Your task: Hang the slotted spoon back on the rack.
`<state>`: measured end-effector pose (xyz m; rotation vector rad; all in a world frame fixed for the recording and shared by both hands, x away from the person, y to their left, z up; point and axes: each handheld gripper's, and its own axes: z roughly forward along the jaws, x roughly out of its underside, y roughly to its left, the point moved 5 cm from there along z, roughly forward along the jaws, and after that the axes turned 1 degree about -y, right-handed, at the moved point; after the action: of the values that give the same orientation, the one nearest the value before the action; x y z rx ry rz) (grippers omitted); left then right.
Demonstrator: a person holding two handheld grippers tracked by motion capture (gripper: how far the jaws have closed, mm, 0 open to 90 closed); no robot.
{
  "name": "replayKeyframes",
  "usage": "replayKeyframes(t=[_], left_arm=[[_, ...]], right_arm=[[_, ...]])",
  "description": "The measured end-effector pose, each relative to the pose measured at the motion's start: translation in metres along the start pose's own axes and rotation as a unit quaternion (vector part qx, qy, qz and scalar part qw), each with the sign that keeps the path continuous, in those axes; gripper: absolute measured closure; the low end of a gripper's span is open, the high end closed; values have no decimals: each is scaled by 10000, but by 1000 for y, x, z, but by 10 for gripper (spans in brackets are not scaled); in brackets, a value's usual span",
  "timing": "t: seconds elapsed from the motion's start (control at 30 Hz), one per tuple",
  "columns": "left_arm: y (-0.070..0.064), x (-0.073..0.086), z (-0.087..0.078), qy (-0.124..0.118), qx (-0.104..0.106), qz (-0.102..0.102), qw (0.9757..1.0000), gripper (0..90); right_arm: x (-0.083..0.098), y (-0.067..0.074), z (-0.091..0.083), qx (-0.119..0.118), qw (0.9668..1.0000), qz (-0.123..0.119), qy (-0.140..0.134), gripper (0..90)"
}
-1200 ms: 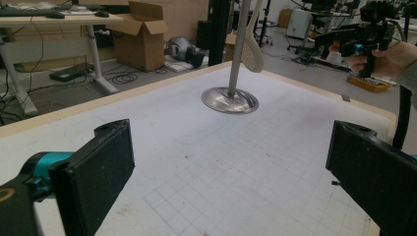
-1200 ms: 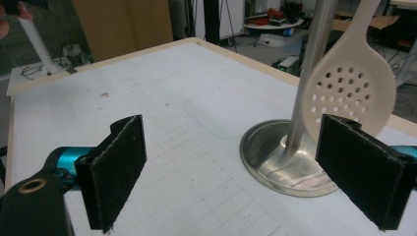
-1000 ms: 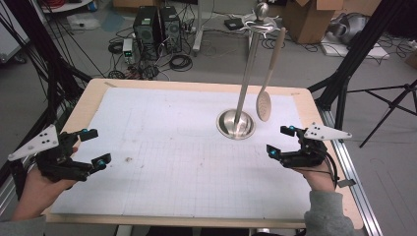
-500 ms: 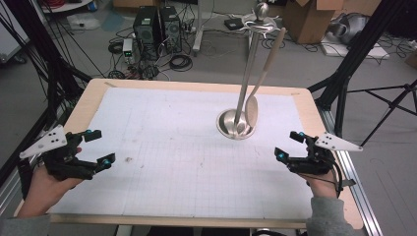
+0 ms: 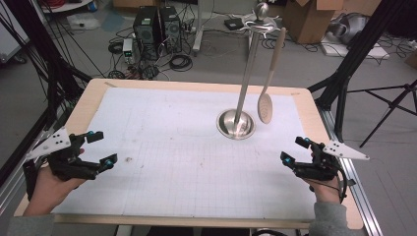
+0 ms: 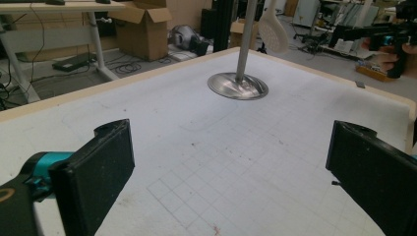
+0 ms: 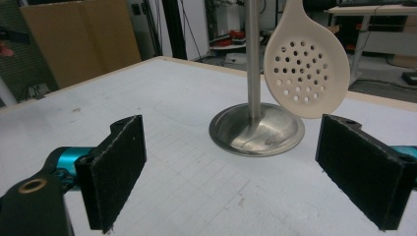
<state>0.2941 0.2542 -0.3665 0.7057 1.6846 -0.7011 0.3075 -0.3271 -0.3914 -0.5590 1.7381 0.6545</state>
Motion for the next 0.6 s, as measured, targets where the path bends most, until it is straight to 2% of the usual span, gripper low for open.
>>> replayKeyframes(t=[0.17, 0.3, 0.6], left_arm=[[4, 2, -1, -223, -33, -102, 9997, 47], [10, 9, -2, -203, -143, -89, 9997, 47], [28, 25, -10, -176, -589, -196, 9979, 47]], right_arm=[[6, -5, -7, 124, 9999, 40, 12, 108], [11, -10, -13, 230, 9996, 131, -27, 108], [18, -19, -21, 259, 9993, 248, -119, 108]])
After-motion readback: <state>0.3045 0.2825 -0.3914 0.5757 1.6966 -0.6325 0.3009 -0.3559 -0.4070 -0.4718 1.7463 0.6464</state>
